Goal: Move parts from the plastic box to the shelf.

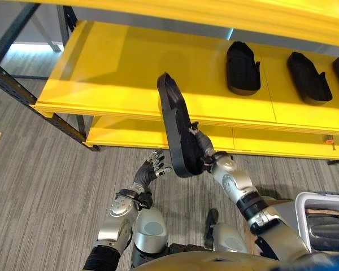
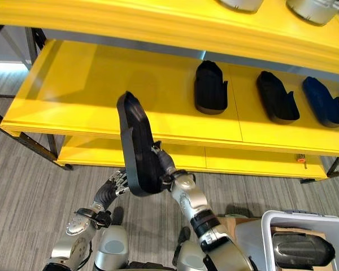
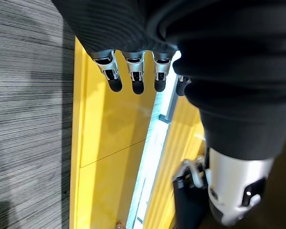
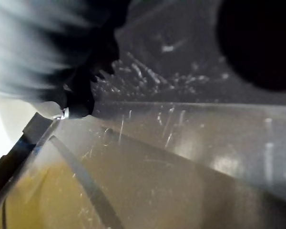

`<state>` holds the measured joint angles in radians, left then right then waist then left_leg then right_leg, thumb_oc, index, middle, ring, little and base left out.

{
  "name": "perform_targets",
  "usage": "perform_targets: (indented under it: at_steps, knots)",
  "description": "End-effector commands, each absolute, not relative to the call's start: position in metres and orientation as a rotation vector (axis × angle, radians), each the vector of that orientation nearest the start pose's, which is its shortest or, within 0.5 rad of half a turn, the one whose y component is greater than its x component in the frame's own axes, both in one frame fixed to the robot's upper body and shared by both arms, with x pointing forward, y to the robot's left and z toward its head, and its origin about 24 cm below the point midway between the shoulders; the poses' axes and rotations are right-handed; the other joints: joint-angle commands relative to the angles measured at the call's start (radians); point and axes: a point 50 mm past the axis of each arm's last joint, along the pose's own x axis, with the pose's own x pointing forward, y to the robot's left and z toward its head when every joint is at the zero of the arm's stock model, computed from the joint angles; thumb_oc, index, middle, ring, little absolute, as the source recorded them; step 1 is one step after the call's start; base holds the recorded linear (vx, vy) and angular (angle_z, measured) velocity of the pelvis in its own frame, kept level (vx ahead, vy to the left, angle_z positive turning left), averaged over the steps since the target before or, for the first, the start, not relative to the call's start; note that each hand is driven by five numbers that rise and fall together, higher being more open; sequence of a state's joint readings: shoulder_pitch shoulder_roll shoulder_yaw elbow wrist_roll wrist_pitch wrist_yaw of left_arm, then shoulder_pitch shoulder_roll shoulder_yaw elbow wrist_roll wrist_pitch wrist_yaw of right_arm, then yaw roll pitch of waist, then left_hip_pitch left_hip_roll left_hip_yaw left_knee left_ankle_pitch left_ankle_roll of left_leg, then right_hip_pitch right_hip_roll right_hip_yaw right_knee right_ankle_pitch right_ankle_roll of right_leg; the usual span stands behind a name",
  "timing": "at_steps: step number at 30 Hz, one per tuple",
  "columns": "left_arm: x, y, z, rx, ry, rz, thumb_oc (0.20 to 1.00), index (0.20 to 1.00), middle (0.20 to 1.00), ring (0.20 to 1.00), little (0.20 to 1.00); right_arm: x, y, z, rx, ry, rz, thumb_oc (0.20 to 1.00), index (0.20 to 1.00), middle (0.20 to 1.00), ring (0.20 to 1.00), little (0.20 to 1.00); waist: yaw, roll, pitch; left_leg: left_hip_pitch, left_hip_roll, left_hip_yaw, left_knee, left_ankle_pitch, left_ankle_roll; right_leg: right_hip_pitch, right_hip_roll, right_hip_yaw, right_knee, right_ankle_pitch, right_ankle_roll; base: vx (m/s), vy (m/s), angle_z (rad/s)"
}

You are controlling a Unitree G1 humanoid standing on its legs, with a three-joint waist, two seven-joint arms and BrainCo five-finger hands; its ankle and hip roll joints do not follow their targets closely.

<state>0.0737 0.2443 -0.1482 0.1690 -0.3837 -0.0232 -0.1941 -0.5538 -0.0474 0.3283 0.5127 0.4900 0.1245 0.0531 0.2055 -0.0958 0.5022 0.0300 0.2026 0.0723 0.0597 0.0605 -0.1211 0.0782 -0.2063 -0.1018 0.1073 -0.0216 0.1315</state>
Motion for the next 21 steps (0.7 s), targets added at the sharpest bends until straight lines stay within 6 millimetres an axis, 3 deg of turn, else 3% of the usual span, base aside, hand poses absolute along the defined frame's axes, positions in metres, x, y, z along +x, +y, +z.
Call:
perform_targets:
  at_steps: [1,3,4,5,7,8,9,11,18,21]
  knots:
    - [0.225,0.161,0.021,-0.214,0.082,-0.276,1.000,1.000,1.000,1.000,1.000,0.366,-0.036,0.156,0.261,-0.091,0.468,0.200,0.200,0.200,0.200,0.200,0.020,-0.006,0.018,0.041,0.069,0.022,0.043,0.033,0.010,0.057,-0.095,0.004,-0.035,0.119,-0.068,0.00,0.000,0.00]
    - [0.225,0.160,0.021,-0.212,0.083,-0.280,1.000,1.000,1.000,1.000,1.000,0.374,-0.039,0.168,0.256,-0.104,0.449,0.200,0.200,0.200,0.200,0.200,0.023,-0.002,0.018,0.031,0.071,0.018,0.044,0.033,0.008,0.049,-0.095,0.005,-0.036,0.121,-0.068,0.00,0.000,0.00]
    - [0.225,0.158,0.021,-0.212,0.080,-0.284,1.000,1.000,1.000,1.000,1.000,0.392,-0.050,0.187,0.227,-0.114,0.386,0.200,0.200,0.200,0.200,0.200,0.031,-0.001,0.018,0.011,0.074,0.013,0.046,0.032,0.006,0.032,-0.091,0.005,-0.034,0.124,-0.071,0.00,0.000,0.00]
    - [0.225,0.158,0.022,-0.211,0.078,-0.284,1.000,1.000,1.000,1.000,1.000,0.392,-0.051,0.187,0.227,-0.116,0.386,0.200,0.200,0.200,0.200,0.200,0.031,-0.001,0.018,0.008,0.074,0.012,0.047,0.032,0.006,0.030,-0.091,0.005,-0.033,0.124,-0.071,-0.03,0.004,-0.03]
    - [0.224,0.154,0.023,-0.219,0.076,-0.295,1.000,1.000,1.000,1.000,1.000,0.412,-0.076,0.209,0.209,-0.108,0.272,0.200,0.200,0.200,0.200,0.200,0.044,0.010,0.018,-0.012,0.076,0.004,0.047,0.032,0.004,0.013,-0.092,0.004,-0.028,0.125,-0.075,0.00,0.000,0.00]
    - [0.225,0.154,0.024,-0.217,0.071,-0.298,1.000,1.000,1.000,1.000,1.000,0.413,-0.078,0.212,0.209,-0.113,0.272,0.200,0.200,0.200,0.200,0.200,0.046,0.010,0.018,-0.018,0.077,0.003,0.048,0.032,0.004,0.007,-0.091,0.004,-0.026,0.125,-0.075,-0.03,0.035,0.06]
    - [0.223,0.152,0.025,-0.218,0.069,-0.294,1.000,1.000,1.000,1.000,1.000,0.423,-0.099,0.229,0.157,-0.121,0.189,0.200,0.200,0.200,0.200,0.200,0.058,0.019,0.018,-0.036,0.077,-0.007,0.048,0.033,0.004,-0.005,-0.091,0.005,-0.023,0.127,-0.077,-0.02,0.021,0.08]
    - [0.224,0.150,0.026,-0.220,0.062,-0.299,1.000,1.000,1.000,1.000,1.000,0.426,-0.106,0.233,0.146,-0.118,0.169,0.200,0.200,0.200,0.200,0.200,0.062,0.024,0.018,-0.048,0.079,-0.012,0.051,0.034,0.005,-0.017,-0.090,0.004,-0.018,0.127,-0.078,-0.02,0.023,0.06]
    - [0.225,0.141,0.028,-0.230,0.064,-0.313,1.000,1.000,1.000,1.000,1.000,0.433,-0.166,0.272,0.071,-0.127,-0.013,0.200,0.200,0.200,0.200,0.200,0.104,0.074,0.018,-0.121,0.080,-0.049,0.071,0.030,0.007,-0.065,-0.103,-0.004,0.015,0.116,-0.081,-0.02,0.041,0.08]
    - [0.226,0.138,0.029,-0.227,0.064,-0.326,1.000,1.000,1.000,1.000,1.000,0.432,-0.180,0.279,0.057,-0.128,-0.046,0.200,0.200,0.200,0.200,0.200,0.113,0.089,0.018,-0.142,0.079,-0.059,0.081,0.032,0.008,-0.078,-0.109,-0.007,0.026,0.114,-0.082,-0.02,0.053,0.03]
